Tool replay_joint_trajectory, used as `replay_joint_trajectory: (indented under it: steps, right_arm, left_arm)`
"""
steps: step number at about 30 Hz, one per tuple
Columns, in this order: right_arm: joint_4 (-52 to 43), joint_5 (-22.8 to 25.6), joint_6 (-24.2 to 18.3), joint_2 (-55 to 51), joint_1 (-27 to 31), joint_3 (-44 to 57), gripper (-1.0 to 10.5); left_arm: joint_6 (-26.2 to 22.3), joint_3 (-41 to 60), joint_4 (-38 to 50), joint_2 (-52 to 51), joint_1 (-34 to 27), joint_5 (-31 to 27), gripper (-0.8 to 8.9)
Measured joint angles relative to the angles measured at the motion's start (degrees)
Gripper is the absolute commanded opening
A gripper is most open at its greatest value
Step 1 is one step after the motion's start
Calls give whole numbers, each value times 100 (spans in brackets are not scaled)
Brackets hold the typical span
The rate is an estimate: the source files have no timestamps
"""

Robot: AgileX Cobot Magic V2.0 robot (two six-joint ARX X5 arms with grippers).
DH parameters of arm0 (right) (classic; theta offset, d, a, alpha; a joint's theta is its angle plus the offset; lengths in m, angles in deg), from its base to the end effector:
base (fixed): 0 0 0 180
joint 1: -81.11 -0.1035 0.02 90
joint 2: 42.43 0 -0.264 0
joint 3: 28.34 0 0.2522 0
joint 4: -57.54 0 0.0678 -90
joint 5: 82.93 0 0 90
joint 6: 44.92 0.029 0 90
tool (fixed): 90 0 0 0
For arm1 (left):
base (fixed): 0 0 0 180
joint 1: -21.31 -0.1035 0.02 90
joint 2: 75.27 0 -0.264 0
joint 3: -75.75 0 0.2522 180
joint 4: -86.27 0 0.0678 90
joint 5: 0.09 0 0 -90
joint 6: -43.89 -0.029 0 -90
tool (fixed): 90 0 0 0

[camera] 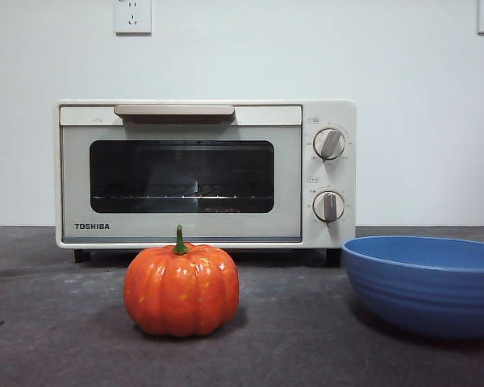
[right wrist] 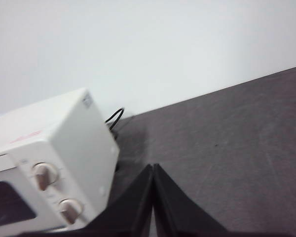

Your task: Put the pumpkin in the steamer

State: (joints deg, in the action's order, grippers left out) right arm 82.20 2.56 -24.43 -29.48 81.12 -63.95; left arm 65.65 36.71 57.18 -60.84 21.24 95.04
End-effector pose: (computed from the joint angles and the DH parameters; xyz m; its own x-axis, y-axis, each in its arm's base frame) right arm 0.0921 0.0023 0.2565 0.9963 0.0785 -0.0348 -0.0612 0.9338 0.3524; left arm 0.0900 -0.0025 0.2668 0.9931 -0.0882 -0.0778 0.0527 0.9251 -0.3761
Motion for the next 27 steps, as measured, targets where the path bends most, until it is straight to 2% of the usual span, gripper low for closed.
replay_joint_trajectory:
  steps: [6,14,22,27]
  right_arm:
    - [839,-758,-483,1130,0,-1115,3]
    - [2424,-1790,-1362,2516,-76,-2485,3]
    - [3823,-2026,-2127,3156,-726,-3263,3]
    - [4133,-2090,-2369,3189,-1196,-3309,3]
  left_arm:
    - [-514,-1147,-802,1121,0,782,9]
    - [-1443,-2411,-2177,2400,48,1910,9]
    - [-2234,-3198,-3300,2830,442,2524,9]
    - [-2417,-3244,-3617,2826,601,2660,9]
